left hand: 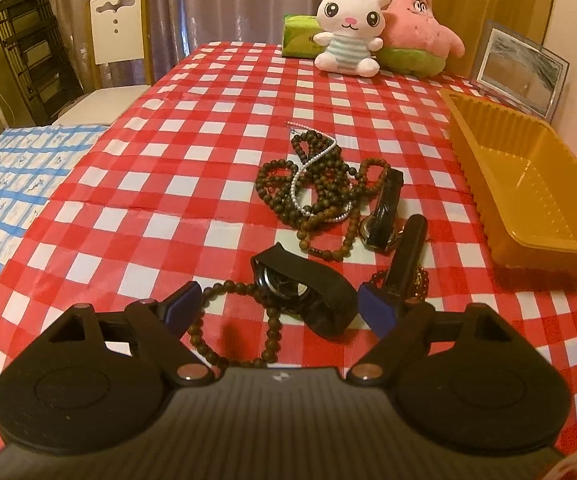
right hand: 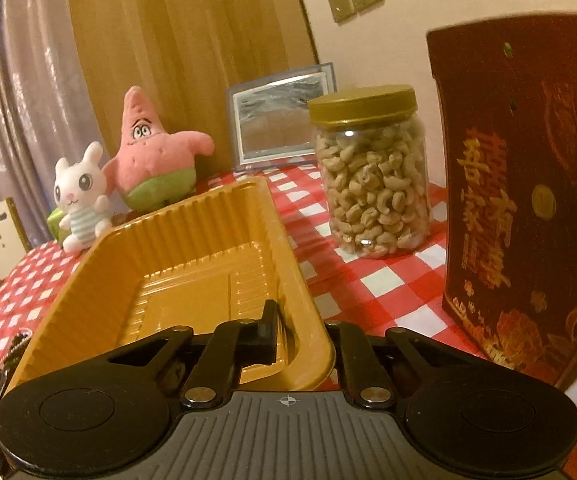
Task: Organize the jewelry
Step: 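Move the left tool toward the black watch while the right tool grips the orange tray rim, then close the left gripper on the black watch strap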
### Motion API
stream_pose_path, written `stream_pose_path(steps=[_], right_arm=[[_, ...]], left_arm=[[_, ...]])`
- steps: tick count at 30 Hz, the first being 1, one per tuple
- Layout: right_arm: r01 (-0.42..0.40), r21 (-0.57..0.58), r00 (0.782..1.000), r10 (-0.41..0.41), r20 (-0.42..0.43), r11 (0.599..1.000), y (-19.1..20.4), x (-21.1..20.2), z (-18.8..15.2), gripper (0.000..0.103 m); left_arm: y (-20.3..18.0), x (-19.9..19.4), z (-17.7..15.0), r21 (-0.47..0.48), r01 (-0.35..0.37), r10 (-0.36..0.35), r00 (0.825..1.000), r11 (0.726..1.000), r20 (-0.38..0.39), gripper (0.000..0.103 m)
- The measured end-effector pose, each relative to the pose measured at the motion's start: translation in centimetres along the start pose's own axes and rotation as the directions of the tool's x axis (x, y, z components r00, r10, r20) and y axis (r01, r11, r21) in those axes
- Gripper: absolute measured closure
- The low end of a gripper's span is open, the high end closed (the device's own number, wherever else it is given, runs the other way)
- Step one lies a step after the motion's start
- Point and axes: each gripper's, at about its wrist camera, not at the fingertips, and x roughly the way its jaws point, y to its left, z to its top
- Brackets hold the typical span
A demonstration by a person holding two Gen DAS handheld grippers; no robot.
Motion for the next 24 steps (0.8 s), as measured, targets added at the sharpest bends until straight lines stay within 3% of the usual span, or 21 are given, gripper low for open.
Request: stream_pose_path(steps=[9, 11, 18, 24], right_arm=[[-0.022, -0.108, 0.999, 0.019, -0.030, 0.994, 0.8, -2.0, 1.3, 0.099], [-0.020, -0.125, 0.999, 0.016, -0.033, 0.992, 0.9, -2.5, 1.3, 0.099], [-0.030, -0.195, 0.999, 0.022, -0.047, 0.980, 1.6, -4.7, 1.6, 0.099], [-0.041, -0.243, 0.998, 0.028, -0.056, 0.969, 1.9, -6.6, 1.4, 0.099]], left_arm=[[0.0, -0.2, -0.4, 0.059, 0.031, -0.031, 0.999, 0.998, -0.010, 0.021], [-0.1, 0.0, -0.3, 0.069, 0.051, -0.049, 0.999, 0.996, -0.019, 0.025], [-0.9, 0.9, 0.0, 0.070, 0.111, -0.107, 0.993, 0.991, -0.051, 0.028], [-1.3, 1.8, 0.6, 0.067, 0.109, -0.105, 0.993, 0.992, -0.059, 0.028]])
